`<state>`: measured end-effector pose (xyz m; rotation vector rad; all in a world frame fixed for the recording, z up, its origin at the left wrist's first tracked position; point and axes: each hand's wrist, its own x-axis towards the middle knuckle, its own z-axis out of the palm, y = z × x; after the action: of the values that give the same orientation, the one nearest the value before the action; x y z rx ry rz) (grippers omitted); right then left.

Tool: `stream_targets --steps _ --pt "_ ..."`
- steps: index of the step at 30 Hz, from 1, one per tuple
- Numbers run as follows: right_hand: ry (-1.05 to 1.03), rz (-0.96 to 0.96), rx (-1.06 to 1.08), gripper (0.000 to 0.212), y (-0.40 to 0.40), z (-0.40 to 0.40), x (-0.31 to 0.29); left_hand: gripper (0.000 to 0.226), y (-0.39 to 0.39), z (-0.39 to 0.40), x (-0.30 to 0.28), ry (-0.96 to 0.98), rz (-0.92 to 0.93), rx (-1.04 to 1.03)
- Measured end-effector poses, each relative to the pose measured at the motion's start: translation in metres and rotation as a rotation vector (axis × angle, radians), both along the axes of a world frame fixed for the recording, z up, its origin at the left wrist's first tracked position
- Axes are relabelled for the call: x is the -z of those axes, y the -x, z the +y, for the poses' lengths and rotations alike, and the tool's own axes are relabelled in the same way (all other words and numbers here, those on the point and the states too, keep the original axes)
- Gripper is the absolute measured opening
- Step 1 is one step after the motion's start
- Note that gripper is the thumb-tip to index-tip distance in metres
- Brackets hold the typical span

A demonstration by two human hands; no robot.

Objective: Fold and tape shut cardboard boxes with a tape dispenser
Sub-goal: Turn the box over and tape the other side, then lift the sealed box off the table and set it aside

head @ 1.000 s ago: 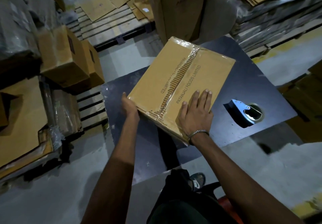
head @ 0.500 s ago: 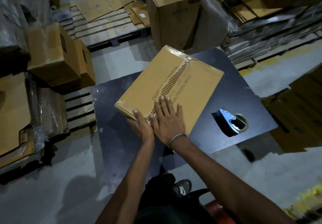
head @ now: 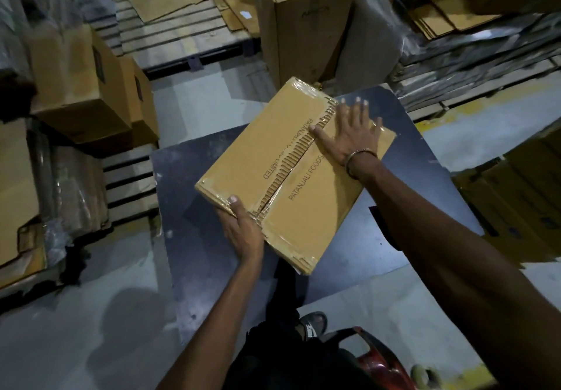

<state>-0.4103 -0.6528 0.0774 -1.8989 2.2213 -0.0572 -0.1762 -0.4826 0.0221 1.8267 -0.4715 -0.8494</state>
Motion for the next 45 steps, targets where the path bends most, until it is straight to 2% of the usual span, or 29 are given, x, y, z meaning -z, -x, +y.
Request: stream_targets --steps 2,4,7,9,11,12,15,17,20,22,24,26,28,30,33,34,36,38,40,42,45 --pt "-0.020 -0.011 0.104 0.123 0.010 -0.006 -0.005 0.074 -0.008 -0.011 -0.005 -0.013 -0.014 0.042" --pt "-0.029 -0.011 0.159 0.120 0.018 -0.005 -0.009 0.066 -0.020 -0.025 -0.011 -0.036 -0.007 0.086" --pt "-0.007 -0.046 0.146 0.096 0.021 0.006 -0.010 0.056 -0.054 -0.045 -0.013 -0.046 -0.025 0.133" --pt "0.018 -0.120 0.150 0.073 0.026 0.028 -0.006 0.060 -0.082 -0.061 -0.013 -0.037 -0.091 0.096" --pt "0.069 -0.217 0.236 0.059 0.024 0.066 0.001 0.070 -0.107 -0.080 -0.019 -0.076 -0.176 0.052" --pt "0.100 -0.248 0.299 0.056 0.018 0.087 0.005 0.066 -0.113 -0.087 -0.026 -0.106 -0.219 0.078" --pt "0.225 -0.330 0.478 0.056 0.000 0.134 0.014 0.054 -0.112 -0.100 -0.040 -0.139 -0.450 0.223" --pt "0.191 -0.339 0.514 0.061 -0.002 0.135 0.010 0.060 -0.107 -0.099 -0.043 -0.148 -0.613 0.306" --pt "0.013 -0.258 0.486 0.070 0.001 0.101 0.002 0.066 -0.112 -0.099 -0.036 -0.147 -0.648 0.336" --pt "0.111 -0.292 0.439 0.064 0.001 0.064 -0.005 0.066 -0.113 -0.102 -0.036 -0.158 -0.663 0.362" --pt "0.218 -0.488 0.311 0.045 -0.005 0.024 -0.009 0.067 -0.112 -0.103 -0.035 -0.171 -0.653 0.428" --pt "0.164 -0.638 0.232 0.049 -0.008 -0.012 -0.010 0.066 -0.116 -0.106 -0.032 -0.171 -0.639 0.523" --pt "0.042 -0.632 0.250 0.057 -0.005 -0.034 -0.006 0.060 -0.118 -0.108 -0.031 -0.102 -0.525 0.577" --pt "-0.050 -0.584 0.280 0.057 0.006 -0.048 0.005 0.055 -0.116 -0.109 -0.035 -0.045 -0.399 0.575" --pt "-0.198 -0.734 0.307 0.045 0.024 -0.056 0.014 0.054 -0.118 -0.108 -0.030 -0.067 -0.274 0.568" --pt "-0.215 -0.821 0.342 0.034 0.028 -0.053 0.014 0.058 -0.120 -0.108 -0.029 -0.087 -0.241 0.564" --pt "-0.227 -0.923 0.433 0.033 0.036 -0.033 0.008 0.073 -0.124 -0.109 -0.026 -0.134 -0.193 0.557" --pt "-0.236 -0.920 0.431 0.035 0.038 0.011 0.000 0.082 -0.128 -0.105 -0.029 -0.183 -0.156 0.528" --pt "-0.227 -0.917 0.492 0.050 0.043 0.055 0.009 0.085 -0.132 -0.092 -0.028 -0.195 -0.164 0.479" --pt "-0.172 -0.879 0.552 0.063 0.043 0.090 0.013 0.089 -0.130 -0.072 -0.023 -0.185 -0.140 0.526" --pt "-0.117 -0.790 0.488 0.058 0.036 0.107 0.008 0.074 -0.120 -0.057 -0.021 -0.125 -0.086 0.549"
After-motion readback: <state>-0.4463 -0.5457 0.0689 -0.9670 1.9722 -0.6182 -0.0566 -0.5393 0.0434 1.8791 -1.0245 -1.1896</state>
